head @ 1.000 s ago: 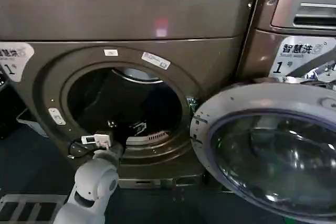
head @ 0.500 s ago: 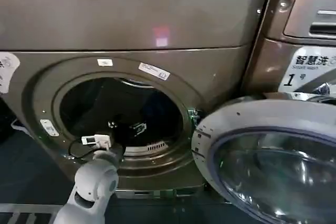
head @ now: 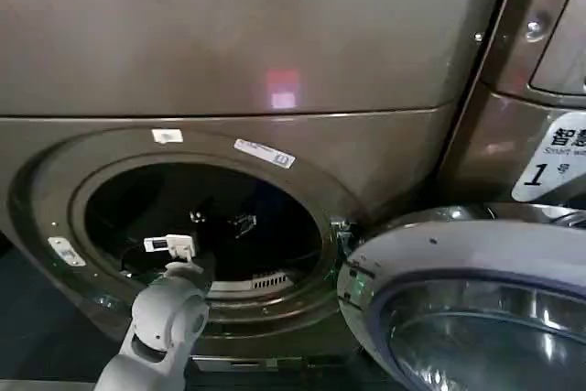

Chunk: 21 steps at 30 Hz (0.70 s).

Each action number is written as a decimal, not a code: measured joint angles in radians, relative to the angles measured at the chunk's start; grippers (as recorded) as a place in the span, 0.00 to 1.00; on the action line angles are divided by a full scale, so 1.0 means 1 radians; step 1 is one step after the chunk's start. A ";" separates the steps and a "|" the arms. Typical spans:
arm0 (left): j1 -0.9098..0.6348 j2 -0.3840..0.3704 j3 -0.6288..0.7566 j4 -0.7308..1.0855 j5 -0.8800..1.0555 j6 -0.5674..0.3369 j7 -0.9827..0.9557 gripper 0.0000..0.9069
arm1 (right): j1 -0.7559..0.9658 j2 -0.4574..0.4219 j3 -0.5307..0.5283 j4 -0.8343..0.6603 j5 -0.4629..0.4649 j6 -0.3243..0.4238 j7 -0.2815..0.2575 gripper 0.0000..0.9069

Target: Grasp the clothes from the dryer.

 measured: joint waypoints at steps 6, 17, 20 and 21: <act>-0.090 -0.021 0.018 0.113 0.013 -0.019 0.005 1.00 | 0.002 -0.002 0.000 0.000 0.004 0.001 -0.001 1.00; -0.248 -0.064 0.028 0.363 0.047 -0.081 0.027 1.00 | 0.012 -0.004 -0.004 -0.002 0.008 0.001 -0.004 1.00; -0.292 -0.075 0.033 0.432 0.056 -0.102 0.036 1.00 | 0.015 -0.006 -0.005 -0.003 0.008 0.001 -0.004 1.00; -0.308 -0.079 0.033 0.457 0.059 -0.109 0.039 1.00 | 0.016 -0.007 -0.004 -0.004 0.008 0.001 -0.004 1.00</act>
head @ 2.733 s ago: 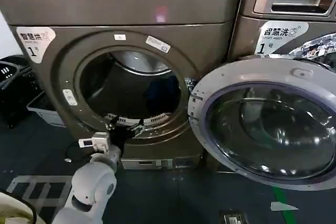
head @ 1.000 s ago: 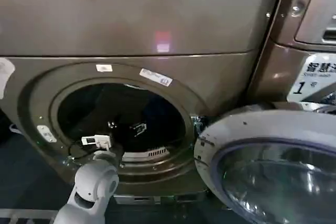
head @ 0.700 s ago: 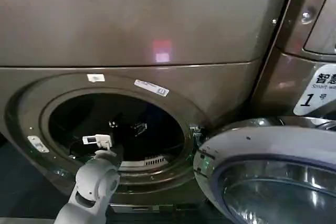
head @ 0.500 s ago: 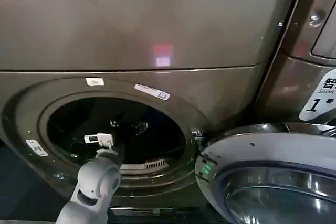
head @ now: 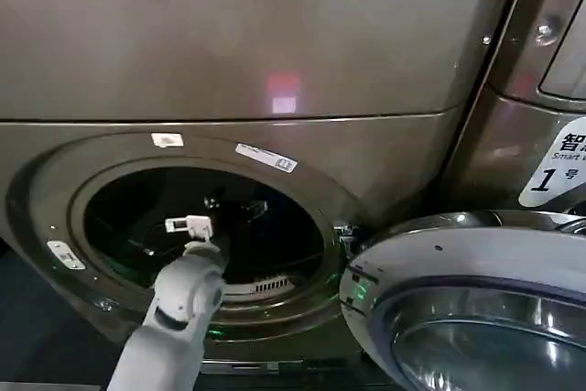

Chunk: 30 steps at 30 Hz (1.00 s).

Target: Grasp the clothes from the dryer.

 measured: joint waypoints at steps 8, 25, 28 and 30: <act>-0.108 -0.027 0.001 0.164 0.017 -0.052 0.025 1.00 | 0.007 -0.004 -0.001 -0.006 0.000 0.000 -0.002 1.00; -0.287 -0.075 -0.010 0.478 0.081 -0.143 0.105 1.00 | 0.012 -0.004 0.000 -0.013 0.007 0.001 -0.005 1.00; -0.315 -0.084 -0.011 0.526 0.093 -0.158 0.122 1.00 | 0.012 -0.004 0.000 -0.013 0.010 0.001 -0.005 1.00; -0.334 -0.088 -0.013 0.557 0.097 -0.167 0.131 1.00 | 0.012 -0.005 0.001 -0.013 0.012 0.001 -0.005 1.00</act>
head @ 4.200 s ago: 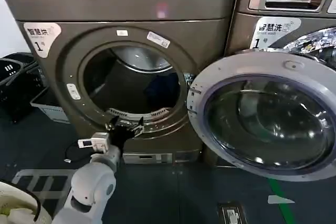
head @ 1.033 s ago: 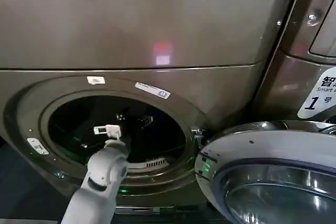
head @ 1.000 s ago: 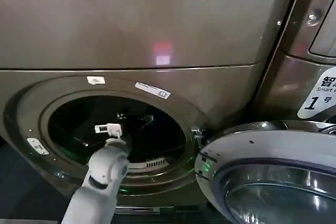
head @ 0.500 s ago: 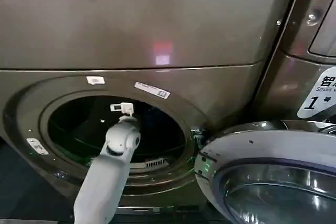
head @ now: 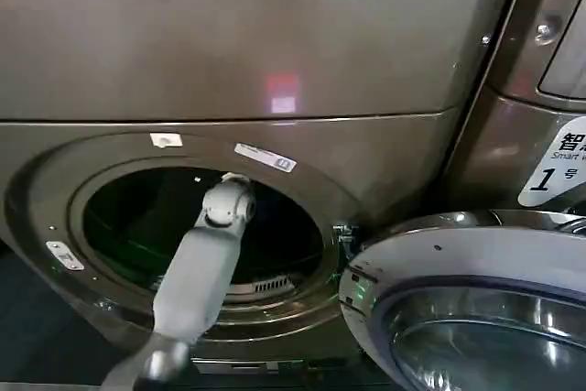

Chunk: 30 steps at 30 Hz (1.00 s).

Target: Grasp the clothes from the dryer.

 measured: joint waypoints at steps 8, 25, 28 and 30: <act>-0.059 0.001 0.013 0.109 0.019 -0.005 0.063 1.00 | -0.002 -0.005 0.000 0.003 0.006 0.000 0.000 1.00; -0.179 0.047 0.139 0.296 0.105 -0.065 0.496 1.00 | 0.002 0.000 -0.002 0.011 0.006 -0.001 -0.005 1.00; -0.200 0.054 0.178 0.327 0.118 -0.092 0.580 1.00 | 0.006 0.002 -0.007 0.012 0.004 -0.001 -0.006 1.00; -0.215 0.058 0.205 0.349 0.120 -0.111 0.635 1.00 | 0.008 0.003 -0.009 0.012 0.003 -0.001 -0.006 1.00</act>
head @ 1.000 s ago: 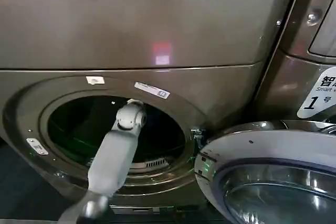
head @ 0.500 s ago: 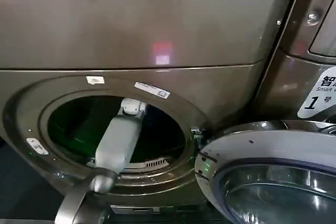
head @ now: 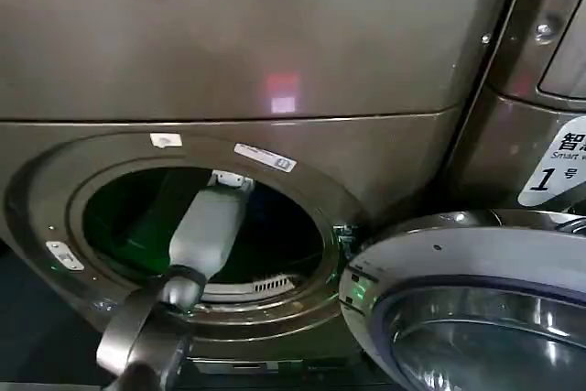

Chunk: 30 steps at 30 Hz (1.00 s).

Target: Grasp the clothes from the dryer.

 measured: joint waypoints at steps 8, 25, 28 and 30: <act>-0.062 0.025 0.105 0.067 -0.020 -0.078 0.191 1.00 | 0.010 0.000 -0.013 0.000 -0.005 0.000 -0.003 1.00; -0.135 0.106 0.355 0.130 -0.058 -0.247 0.506 1.00 | 0.010 -0.003 -0.022 -0.006 -0.008 0.001 -0.006 1.00; -0.146 0.117 0.401 0.137 -0.049 -0.266 0.547 1.00 | 0.011 -0.001 -0.024 -0.005 -0.008 0.002 -0.007 1.00; -0.153 0.121 0.429 0.145 -0.041 -0.279 0.570 1.00 | 0.011 -0.001 -0.024 -0.005 -0.008 0.002 -0.007 1.00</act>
